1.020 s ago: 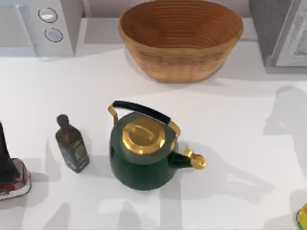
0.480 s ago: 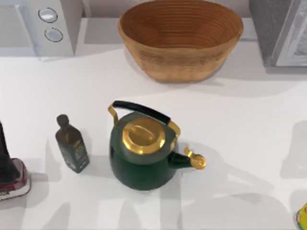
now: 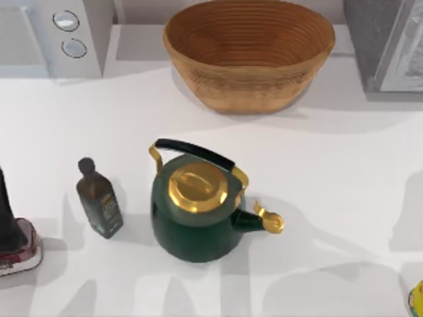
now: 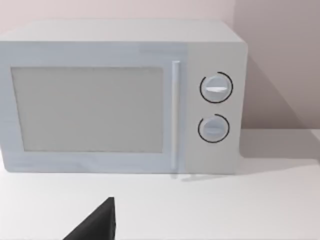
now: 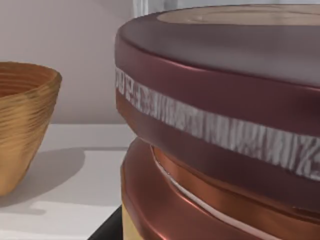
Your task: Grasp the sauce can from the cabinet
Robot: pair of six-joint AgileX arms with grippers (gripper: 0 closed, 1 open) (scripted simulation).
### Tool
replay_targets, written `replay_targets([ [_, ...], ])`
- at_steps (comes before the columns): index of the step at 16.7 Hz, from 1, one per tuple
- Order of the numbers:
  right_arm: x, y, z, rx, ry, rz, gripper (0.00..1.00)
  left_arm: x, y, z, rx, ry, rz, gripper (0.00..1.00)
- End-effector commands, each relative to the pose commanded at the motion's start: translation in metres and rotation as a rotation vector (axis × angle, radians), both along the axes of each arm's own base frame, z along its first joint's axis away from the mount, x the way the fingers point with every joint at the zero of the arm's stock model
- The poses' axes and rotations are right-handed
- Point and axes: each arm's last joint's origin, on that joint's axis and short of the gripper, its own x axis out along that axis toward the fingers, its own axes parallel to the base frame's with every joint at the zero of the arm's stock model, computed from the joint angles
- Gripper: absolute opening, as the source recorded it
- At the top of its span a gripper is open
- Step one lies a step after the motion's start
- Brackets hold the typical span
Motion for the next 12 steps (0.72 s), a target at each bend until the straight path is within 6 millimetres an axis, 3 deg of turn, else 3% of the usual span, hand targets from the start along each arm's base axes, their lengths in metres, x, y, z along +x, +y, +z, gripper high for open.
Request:
replay_targets([
  [6,0.009,-0.001,0.006,0.000,-0.002,0.044,0.00,0.000,0.000,0.000,0.000,0.000,0.000,1.00],
  [12,0.044,-0.004,0.019,-0.002,-0.014,0.214,0.00,0.000,0.000,0.000,0.000,0.000,0.000,1.00],
])
